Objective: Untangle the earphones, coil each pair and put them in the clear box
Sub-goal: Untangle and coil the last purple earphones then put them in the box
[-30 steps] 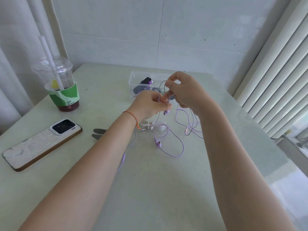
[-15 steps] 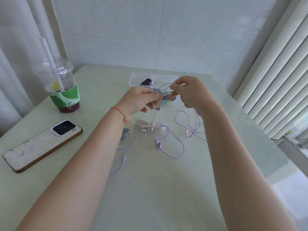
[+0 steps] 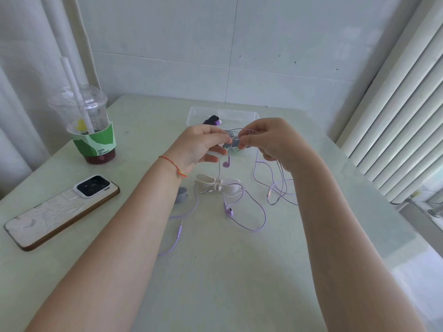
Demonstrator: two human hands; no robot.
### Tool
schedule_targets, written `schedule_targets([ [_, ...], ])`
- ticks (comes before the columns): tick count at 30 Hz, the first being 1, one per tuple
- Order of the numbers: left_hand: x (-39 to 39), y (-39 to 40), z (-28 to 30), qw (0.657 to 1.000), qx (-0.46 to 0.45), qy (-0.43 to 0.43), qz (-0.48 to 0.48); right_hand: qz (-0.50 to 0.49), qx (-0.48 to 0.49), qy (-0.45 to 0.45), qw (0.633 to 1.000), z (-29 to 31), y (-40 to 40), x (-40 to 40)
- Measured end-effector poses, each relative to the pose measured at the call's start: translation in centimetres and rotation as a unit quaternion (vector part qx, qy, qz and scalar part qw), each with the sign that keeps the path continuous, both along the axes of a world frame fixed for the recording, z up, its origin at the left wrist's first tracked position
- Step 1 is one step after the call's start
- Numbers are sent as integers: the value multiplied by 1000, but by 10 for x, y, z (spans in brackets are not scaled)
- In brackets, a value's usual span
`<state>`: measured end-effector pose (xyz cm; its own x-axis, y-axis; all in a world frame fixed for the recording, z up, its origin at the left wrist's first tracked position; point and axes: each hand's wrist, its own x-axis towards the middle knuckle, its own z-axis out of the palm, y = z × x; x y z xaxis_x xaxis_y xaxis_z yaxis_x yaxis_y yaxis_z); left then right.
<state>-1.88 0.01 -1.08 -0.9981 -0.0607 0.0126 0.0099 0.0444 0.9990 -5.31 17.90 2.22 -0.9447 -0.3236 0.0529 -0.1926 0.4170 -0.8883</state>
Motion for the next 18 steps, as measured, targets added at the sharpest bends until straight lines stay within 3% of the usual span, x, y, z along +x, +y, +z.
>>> schedule_targets([
  [7, 3, 2, 1, 996, 45, -3, -72, 26, -35, -8, 999, 1, -2, 3],
  [18, -1, 0, -2, 1000, 25, 13, -10, 3, 5, -29, 1000, 0, -2, 3],
])
